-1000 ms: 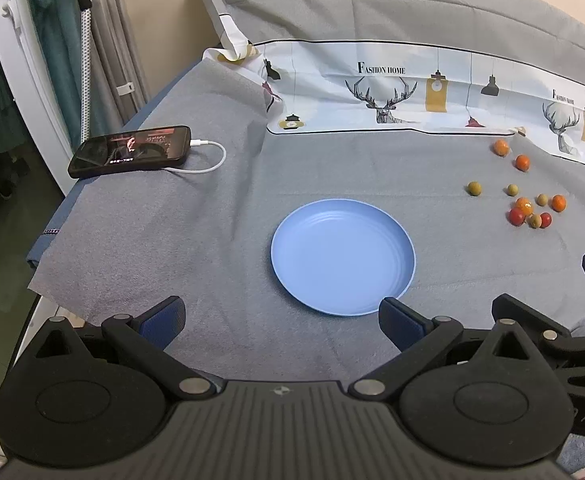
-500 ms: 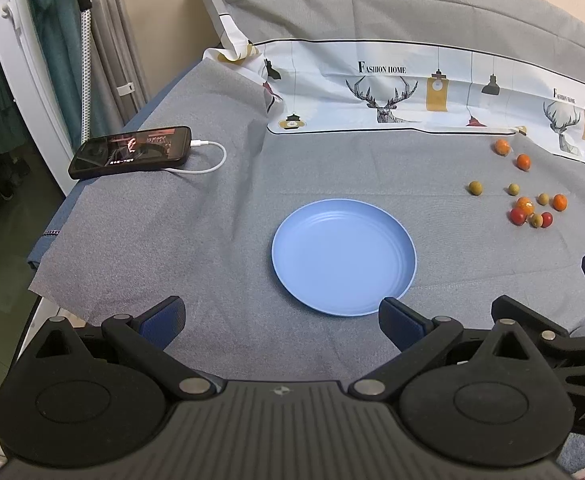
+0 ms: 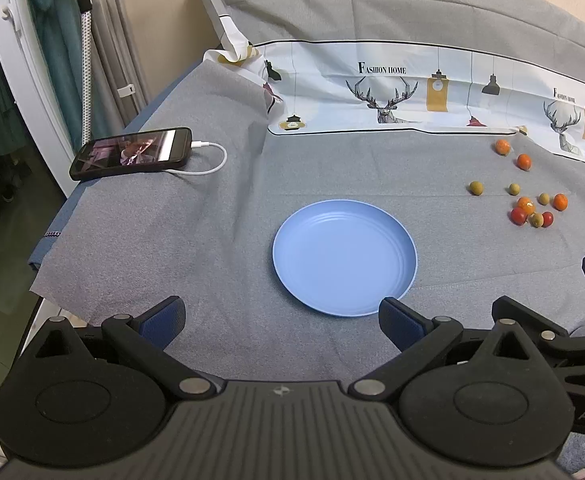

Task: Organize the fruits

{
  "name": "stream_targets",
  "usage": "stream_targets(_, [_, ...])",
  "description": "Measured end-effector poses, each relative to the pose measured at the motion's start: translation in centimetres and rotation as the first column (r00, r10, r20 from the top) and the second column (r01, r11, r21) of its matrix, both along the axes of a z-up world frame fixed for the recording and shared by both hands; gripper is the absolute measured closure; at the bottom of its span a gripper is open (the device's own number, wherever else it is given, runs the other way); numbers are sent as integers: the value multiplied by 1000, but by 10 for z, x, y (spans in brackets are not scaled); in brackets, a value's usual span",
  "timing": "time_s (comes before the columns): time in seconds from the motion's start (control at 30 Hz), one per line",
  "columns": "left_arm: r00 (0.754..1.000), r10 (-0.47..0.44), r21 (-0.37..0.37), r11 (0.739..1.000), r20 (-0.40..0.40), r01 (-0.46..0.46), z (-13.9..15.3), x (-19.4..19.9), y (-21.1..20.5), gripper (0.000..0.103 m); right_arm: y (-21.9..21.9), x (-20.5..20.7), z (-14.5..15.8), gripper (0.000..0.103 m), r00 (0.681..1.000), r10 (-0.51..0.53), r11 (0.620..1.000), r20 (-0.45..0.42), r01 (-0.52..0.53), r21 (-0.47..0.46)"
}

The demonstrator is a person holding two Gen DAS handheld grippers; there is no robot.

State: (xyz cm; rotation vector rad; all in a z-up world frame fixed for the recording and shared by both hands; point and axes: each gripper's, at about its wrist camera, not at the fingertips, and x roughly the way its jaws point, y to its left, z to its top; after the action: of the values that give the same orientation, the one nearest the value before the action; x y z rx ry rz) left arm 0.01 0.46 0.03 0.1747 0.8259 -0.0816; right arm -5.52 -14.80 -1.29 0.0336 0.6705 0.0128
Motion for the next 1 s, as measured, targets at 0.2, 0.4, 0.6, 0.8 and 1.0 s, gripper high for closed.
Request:
stream_targets(0.2, [1000, 1, 1, 1000, 0, -1, 0, 0, -1, 0, 1, 0, 0, 0, 1000, -1, 1000, 0, 1, -1])
stream_targets(0.4, [1000, 4, 1, 1000, -2, -4, 0, 0, -1, 0, 1, 0, -1, 0, 1000, -2, 1000, 1, 2, -2])
stream_targets(0.6, [1000, 3, -2, 1000, -5, -3, -1, 0, 0, 0, 2, 0, -2, 0, 1000, -2, 1000, 1, 2, -3])
stream_targets(0.8, [1000, -1, -7, 1000, -13, 1, 0, -2, 0, 0, 3, 0, -2, 0, 1000, -3, 1000, 0, 3, 3])
stream_targets(1.0, [999, -8, -23, 1000, -37, 7, 1, 4, -7, 0, -14, 1, -3, 0, 997, -78, 997, 28, 77, 23])
